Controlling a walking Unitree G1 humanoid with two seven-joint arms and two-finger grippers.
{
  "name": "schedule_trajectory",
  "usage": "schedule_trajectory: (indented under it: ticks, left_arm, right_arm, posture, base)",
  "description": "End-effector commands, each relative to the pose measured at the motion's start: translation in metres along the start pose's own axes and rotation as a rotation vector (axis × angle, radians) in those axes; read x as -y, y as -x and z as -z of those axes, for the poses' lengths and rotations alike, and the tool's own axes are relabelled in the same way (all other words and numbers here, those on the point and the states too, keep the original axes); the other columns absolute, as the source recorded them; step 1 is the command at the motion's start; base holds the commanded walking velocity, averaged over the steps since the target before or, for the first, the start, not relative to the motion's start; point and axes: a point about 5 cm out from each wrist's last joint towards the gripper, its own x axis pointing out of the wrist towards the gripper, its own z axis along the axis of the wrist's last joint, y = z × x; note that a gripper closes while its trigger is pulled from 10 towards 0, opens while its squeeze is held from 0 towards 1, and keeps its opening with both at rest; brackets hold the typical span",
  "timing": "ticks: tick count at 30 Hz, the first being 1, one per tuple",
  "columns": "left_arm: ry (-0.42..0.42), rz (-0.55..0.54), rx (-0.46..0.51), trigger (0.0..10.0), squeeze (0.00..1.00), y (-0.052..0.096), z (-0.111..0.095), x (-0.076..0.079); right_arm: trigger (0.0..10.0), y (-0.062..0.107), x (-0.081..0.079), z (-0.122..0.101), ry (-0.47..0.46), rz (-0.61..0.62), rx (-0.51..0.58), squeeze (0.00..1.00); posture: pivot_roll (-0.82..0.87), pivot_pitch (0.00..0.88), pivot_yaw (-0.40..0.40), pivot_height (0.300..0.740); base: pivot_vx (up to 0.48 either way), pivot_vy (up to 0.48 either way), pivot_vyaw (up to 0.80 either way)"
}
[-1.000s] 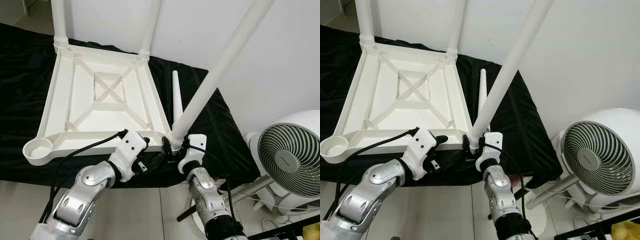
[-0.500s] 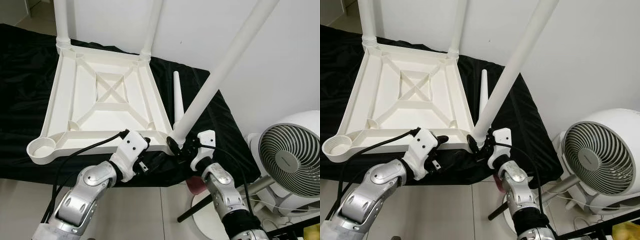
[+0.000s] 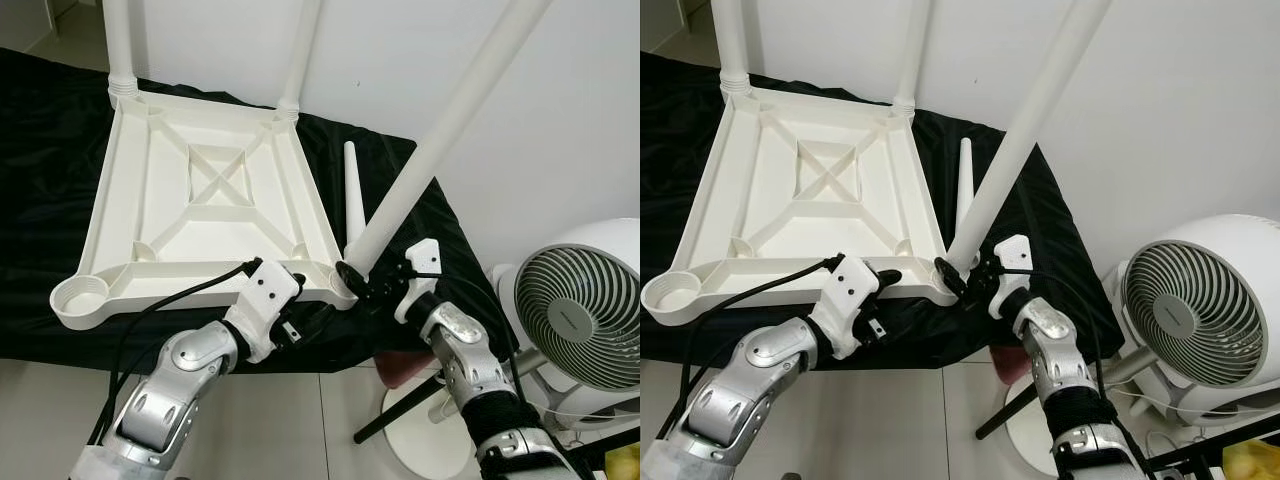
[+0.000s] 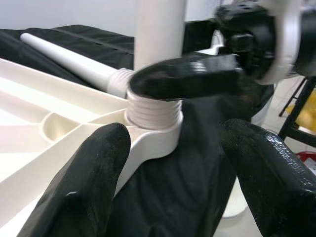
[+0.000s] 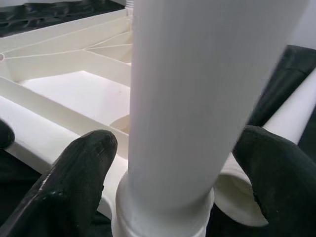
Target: Building children table
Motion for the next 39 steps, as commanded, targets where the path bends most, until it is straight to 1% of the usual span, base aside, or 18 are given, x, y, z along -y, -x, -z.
schedule_trajectory:
  ticks: [1,3,4,6,7,8,9,10,11,13,14,22,23,27,32,33,36,39]
  left_arm:
    - [0.012,0.031,-0.003,10.0,0.00,-0.004,0.001,0.006]
    - [0.011,0.031,0.001,10.0,0.00,-0.006,0.000,0.005]
    - [0.011,0.031,0.002,10.0,0.00,-0.006,-0.001,0.005]
    - [0.010,0.030,0.003,10.0,0.00,-0.006,-0.001,0.005]
    - [0.010,0.030,0.003,10.0,0.00,-0.006,-0.001,0.005]
    - [0.015,0.027,0.004,10.0,0.00,-0.005,-0.001,0.005]
    - [0.015,0.027,0.004,10.0,0.00,-0.005,-0.001,0.005]
    - [0.015,0.027,0.003,10.0,0.00,-0.005,-0.001,0.005]
    - [0.016,0.027,0.004,10.0,0.00,-0.005,-0.001,0.006]
    - [0.016,0.028,0.004,10.0,0.00,-0.005,-0.001,0.006]
    - [0.014,0.029,0.004,10.0,0.00,-0.005,-0.001,0.006]
    - [0.015,0.029,0.005,10.0,0.00,-0.006,-0.001,0.006]
    - [0.016,0.027,0.006,10.0,0.00,-0.006,-0.001,0.006]
    - [0.016,0.026,0.007,10.0,0.00,-0.006,-0.001,0.006]
    - [0.016,0.027,0.006,10.0,0.00,-0.005,-0.001,0.007]
    - [0.017,0.028,0.005,10.0,0.00,-0.005,-0.001,0.007]
    - [0.017,0.029,0.004,10.0,0.00,-0.004,0.000,0.008]
    - [0.017,0.025,0.002,10.0,0.00,-0.004,0.001,0.007]
  right_arm:
    - [10.0,0.005,0.007,0.003,-0.007,-0.008,-0.021,0.00]
    - [10.0,0.001,0.006,0.006,-0.008,-0.038,-0.041,0.00]
    - [7.4,-0.001,0.006,0.008,-0.009,-0.042,-0.050,0.00]
    - [7.4,-0.002,0.005,0.009,-0.009,-0.043,-0.055,0.00]
    - [8.5,-0.002,0.005,0.009,-0.015,-0.050,-0.055,0.00]
    - [5.7,-0.004,0.004,0.011,-0.027,-0.066,-0.060,0.00]
    - [5.7,-0.004,0.004,0.011,-0.027,-0.066,-0.060,0.00]
    - [4.6,-0.006,0.003,0.012,-0.040,-0.071,-0.063,0.00]
    - [2.5,-0.006,0.004,0.012,-0.047,-0.072,-0.062,0.00]
    - [2.5,-0.007,0.004,0.012,-0.051,-0.072,-0.061,0.00]
    - [0.0,-0.007,0.005,0.012,-0.050,-0.071,-0.060,0.00]
    - [0.0,-0.004,0.010,0.016,-0.054,-0.062,-0.073,0.00]
    - [10.0,-0.003,0.010,0.019,-0.066,-0.045,-0.079,0.00]
    - [10.0,-0.001,0.011,0.020,-0.077,-0.026,-0.079,0.00]
    - [10.0,-0.002,0.010,0.024,-0.148,0.088,-0.058,0.00]
    - [10.0,-0.004,0.005,0.026,-0.143,0.194,-0.057,0.00]
    - [10.0,-0.005,0.003,0.027,-0.123,0.255,-0.060,0.00]
    - [10.0,-0.005,-0.009,0.033,-0.105,0.423,-0.103,0.00]
  posture:
    - [0.16,0.044,-0.223,0.740]
    - [0.16,0.043,-0.224,0.740]
    - [0.17,0.043,-0.223,0.740]
    - [0.17,0.043,-0.223,0.740]
    - [0.17,0.043,-0.225,0.740]
    - [0.17,0.043,-0.226,0.740]
    - [0.17,0.043,-0.226,0.740]
    - [0.17,0.044,-0.225,0.740]
    - [0.17,0.045,-0.224,0.740]
    - [0.17,0.045,-0.224,0.740]
    - [0.17,0.043,-0.227,0.740]
    - [0.17,0.041,-0.229,0.740]
    - [0.18,0.040,-0.231,0.740]
    - [0.18,0.040,-0.231,0.740]
    - [0.18,0.033,-0.239,0.740]
    - [0.18,0.033,-0.243,0.740]
    - [0.18,0.033,-0.243,0.740]
    - [0.18,0.029,-0.247,0.740]
  base:
    - [0.000,0.000,0.00]
    - [0.000,0.000,0.00]
    - [0.000,0.000,0.00]
    - [0.000,0.000,0.00]
    - [0.000,0.000,0.00]
    - [0.000,0.000,0.00]
    - [0.000,0.000,0.00]
    - [0.000,0.000,0.00]
    - [0.000,0.000,0.00]
    - [0.000,0.000,0.00]
    - [0.000,0.000,0.00]
    - [0.000,0.000,0.00]
    - [0.000,0.000,0.00]
    - [0.000,0.000,0.00]
    - [0.000,0.000,0.00]
    - [0.000,0.000,0.00]
    - [0.000,0.000,0.00]
    - [0.000,0.000,0.00]
